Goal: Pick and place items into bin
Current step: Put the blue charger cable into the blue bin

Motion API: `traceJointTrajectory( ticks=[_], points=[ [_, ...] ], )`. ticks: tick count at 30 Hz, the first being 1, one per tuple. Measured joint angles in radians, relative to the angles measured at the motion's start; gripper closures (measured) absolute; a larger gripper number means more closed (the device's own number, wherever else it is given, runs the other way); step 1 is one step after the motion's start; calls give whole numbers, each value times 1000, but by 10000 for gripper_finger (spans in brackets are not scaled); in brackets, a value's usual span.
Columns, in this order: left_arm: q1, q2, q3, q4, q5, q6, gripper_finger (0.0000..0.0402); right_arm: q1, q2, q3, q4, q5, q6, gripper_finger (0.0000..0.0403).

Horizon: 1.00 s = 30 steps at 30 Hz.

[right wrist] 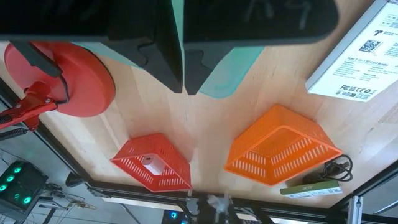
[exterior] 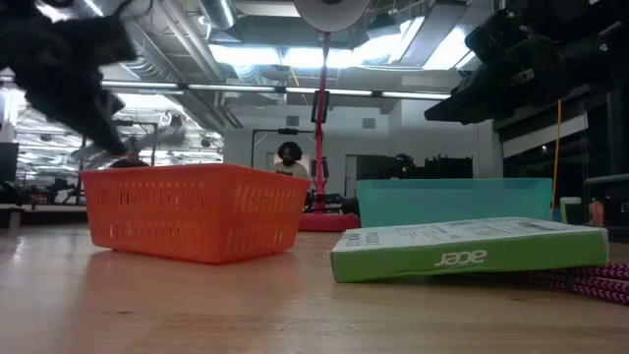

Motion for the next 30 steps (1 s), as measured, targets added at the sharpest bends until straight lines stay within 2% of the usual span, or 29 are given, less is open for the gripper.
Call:
traceJointTrajectory(
  ticks=[5,10,14,18,21,30],
  points=[
    [0,-2,0,179,-23,208,385,0,0,0,6,0,0,402],
    [3,-2,0,361,-91,381,385,0,0,0,38,-6,0,402],
    [3,-1,0,505,-141,457,385,0,0,0,83,-81,0,402],
    [15,17,0,626,-147,523,385,0,0,0,153,-163,-4,402],
    [43,57,0,712,-122,554,385,0,0,0,178,-187,2,402],
    [162,293,0,1120,93,701,385,1,90,0,322,-190,71,401]
  ],
)
